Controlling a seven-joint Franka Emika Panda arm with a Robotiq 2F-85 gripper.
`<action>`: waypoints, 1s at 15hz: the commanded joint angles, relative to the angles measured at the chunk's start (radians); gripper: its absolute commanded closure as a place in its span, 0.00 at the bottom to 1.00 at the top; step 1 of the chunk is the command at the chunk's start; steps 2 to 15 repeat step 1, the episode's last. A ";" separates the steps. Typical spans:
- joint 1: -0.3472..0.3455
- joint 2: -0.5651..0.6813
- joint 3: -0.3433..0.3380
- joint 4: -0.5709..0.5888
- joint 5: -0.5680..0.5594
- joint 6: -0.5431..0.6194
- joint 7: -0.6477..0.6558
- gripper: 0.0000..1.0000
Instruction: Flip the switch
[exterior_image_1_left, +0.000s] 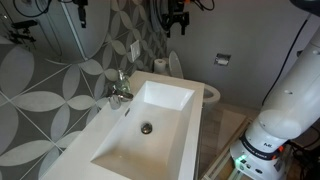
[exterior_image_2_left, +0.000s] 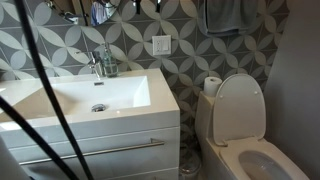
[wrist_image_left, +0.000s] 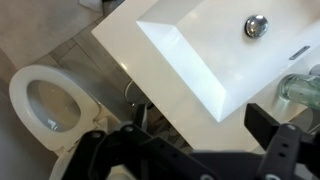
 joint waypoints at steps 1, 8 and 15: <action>0.014 0.004 -0.015 0.004 0.001 -0.003 -0.001 0.00; 0.014 0.004 -0.015 0.004 0.001 -0.003 -0.001 0.00; 0.014 0.004 -0.015 0.004 0.001 -0.003 -0.001 0.00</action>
